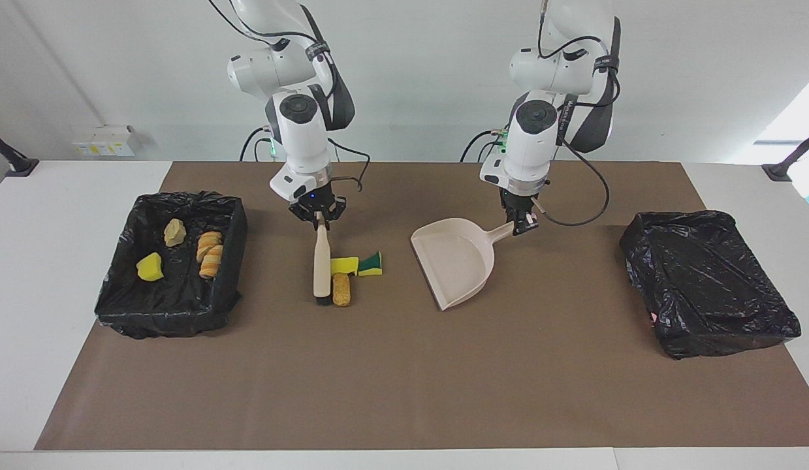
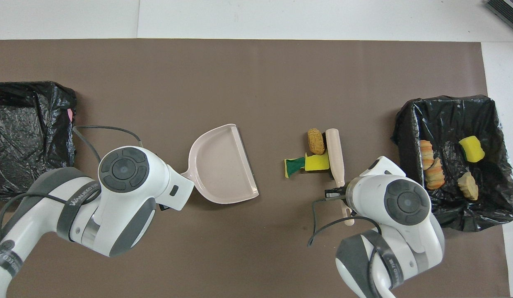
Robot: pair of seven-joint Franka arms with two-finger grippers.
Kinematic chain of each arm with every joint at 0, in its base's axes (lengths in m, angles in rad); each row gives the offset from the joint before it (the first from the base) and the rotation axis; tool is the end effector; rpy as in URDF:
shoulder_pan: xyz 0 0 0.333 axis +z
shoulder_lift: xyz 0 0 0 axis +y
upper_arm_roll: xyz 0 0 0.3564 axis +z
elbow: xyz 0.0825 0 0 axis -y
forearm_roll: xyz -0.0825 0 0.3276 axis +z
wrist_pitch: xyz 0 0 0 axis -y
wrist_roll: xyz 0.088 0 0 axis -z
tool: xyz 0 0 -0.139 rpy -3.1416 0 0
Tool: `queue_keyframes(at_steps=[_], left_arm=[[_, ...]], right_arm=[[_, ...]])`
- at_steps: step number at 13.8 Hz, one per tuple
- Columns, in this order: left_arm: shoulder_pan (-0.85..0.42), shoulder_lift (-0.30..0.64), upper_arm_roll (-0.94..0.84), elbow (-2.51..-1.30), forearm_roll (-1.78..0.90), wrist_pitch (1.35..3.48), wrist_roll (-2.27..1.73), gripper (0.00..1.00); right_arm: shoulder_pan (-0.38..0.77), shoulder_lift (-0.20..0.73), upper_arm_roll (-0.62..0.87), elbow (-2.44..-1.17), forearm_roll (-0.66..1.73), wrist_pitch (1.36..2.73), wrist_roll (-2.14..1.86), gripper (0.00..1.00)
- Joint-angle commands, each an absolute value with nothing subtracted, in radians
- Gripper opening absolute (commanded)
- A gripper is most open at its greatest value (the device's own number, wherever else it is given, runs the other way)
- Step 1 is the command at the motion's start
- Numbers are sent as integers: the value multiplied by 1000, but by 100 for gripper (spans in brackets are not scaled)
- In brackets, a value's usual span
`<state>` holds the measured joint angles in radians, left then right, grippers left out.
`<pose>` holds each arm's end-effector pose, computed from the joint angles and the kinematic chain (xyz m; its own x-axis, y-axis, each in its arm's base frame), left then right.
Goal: Sweep and dump trash in bin
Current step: 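Place the dustpan beside the trash while the right gripper positions the brush, then sweep the sponge pieces into the dustpan with the right gripper's brush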
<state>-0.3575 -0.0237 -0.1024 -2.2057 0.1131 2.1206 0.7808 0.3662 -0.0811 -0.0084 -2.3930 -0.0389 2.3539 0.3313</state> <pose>0.4240 -0.2011 0.4270 0.2644 -0.9578 -0.1125 -0.9644 -0.2636 -0.0221 0.4169 0.1543 0.3994 0.9974 0.0536 0.0485 0.0530 -0.9985 0.0130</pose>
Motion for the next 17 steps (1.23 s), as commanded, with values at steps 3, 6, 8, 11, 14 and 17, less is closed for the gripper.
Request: queue_keyframes(at_steps=[3, 6, 8, 11, 14, 17], left_arm=[[-359, -34, -97, -2223, 118, 2143, 767, 0], [-359, -34, -97, -2223, 118, 2143, 769, 0], [-359, -34, -97, -2223, 118, 2143, 764, 0], [-359, -34, -97, -2223, 118, 2143, 764, 0], [-359, -34, -97, -2223, 118, 2143, 761, 0], [-357, -34, -97, -2223, 117, 2143, 759, 0]], right_arm=[[462, -23, -2, -2306, 34, 2324, 400, 0], [528, -17, -2, -2296, 63, 2324, 399, 0], [575, -24, -2, -2296, 133, 2321, 397, 0], [616, -22, 0, -2277, 230, 2324, 361, 0], [659, -17, 0, -2246, 407, 2324, 290, 0], [690, -27, 6, -2200, 449, 2307, 313, 0]])
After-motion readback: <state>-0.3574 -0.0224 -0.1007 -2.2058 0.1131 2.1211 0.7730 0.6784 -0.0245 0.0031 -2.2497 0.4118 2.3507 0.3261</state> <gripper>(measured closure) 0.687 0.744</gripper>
